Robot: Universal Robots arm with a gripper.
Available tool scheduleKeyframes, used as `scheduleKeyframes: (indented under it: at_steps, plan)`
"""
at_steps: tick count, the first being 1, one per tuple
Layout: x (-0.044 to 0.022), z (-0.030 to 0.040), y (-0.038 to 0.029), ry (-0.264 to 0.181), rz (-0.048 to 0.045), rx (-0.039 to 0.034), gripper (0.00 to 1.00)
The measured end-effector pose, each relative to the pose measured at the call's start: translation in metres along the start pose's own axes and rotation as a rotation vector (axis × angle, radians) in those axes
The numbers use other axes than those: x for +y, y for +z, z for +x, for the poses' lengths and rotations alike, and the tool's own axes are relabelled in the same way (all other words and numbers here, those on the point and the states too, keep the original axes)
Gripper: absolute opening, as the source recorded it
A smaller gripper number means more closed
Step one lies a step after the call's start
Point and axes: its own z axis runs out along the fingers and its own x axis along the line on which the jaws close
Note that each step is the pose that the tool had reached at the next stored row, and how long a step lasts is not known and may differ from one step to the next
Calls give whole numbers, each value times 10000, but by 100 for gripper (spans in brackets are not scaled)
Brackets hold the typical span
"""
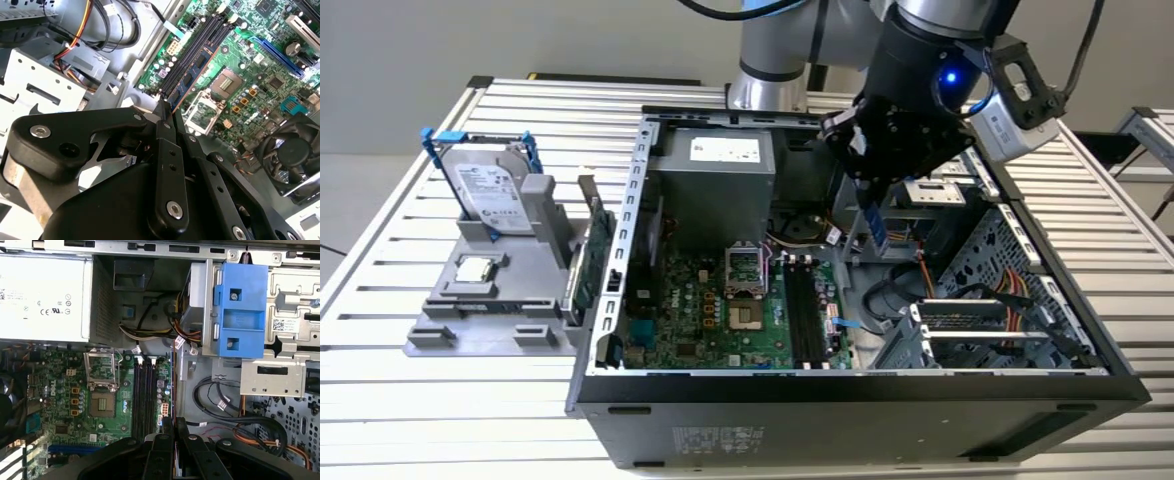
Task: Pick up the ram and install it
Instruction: 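Insert the ram into the slot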
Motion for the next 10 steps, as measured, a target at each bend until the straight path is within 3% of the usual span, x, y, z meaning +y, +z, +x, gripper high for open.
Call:
scheduleKeyframes:
  at_steps: [10]
  plan:
    - [8,2,44,20,3,-1,0]
